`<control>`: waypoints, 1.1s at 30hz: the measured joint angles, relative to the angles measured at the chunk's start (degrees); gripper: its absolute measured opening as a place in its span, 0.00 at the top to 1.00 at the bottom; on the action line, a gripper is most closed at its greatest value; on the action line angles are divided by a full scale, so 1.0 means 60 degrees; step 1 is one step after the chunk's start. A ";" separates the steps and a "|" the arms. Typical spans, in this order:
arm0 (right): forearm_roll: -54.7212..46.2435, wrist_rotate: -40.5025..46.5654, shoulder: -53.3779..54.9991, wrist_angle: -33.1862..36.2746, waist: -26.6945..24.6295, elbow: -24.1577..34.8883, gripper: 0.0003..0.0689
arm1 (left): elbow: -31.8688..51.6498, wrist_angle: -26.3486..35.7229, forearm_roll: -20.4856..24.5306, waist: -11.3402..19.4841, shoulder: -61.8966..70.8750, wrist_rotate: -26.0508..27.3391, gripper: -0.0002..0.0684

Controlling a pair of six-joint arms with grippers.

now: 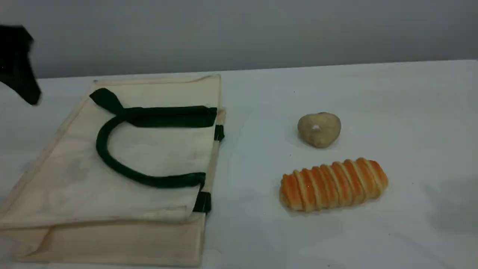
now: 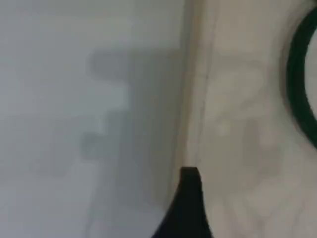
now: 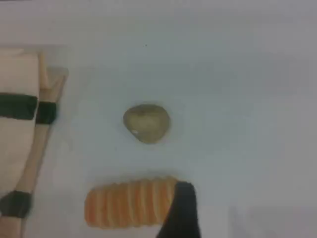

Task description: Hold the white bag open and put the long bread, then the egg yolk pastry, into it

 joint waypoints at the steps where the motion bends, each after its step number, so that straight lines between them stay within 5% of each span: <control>1: 0.0007 0.0000 0.0056 -0.0037 0.0000 0.0002 0.15 | 0.0000 -0.0110 -0.0071 0.0001 0.0197 0.0000 0.15; 11: -0.0011 0.0000 0.0176 -0.0204 0.0000 0.0002 0.15 | -0.0625 -0.0431 -0.0476 -0.0025 0.1856 0.0000 0.15; 22: -0.0021 0.0000 0.0176 -0.0259 0.0000 0.0002 0.15 | -0.1502 -0.0553 -0.0470 -0.0852 0.2926 -0.0018 0.15; 33: -0.0060 0.0000 0.0176 -0.0259 0.0000 0.0002 0.15 | -0.1798 -0.0620 -0.0687 -0.0852 0.3742 -0.0071 0.15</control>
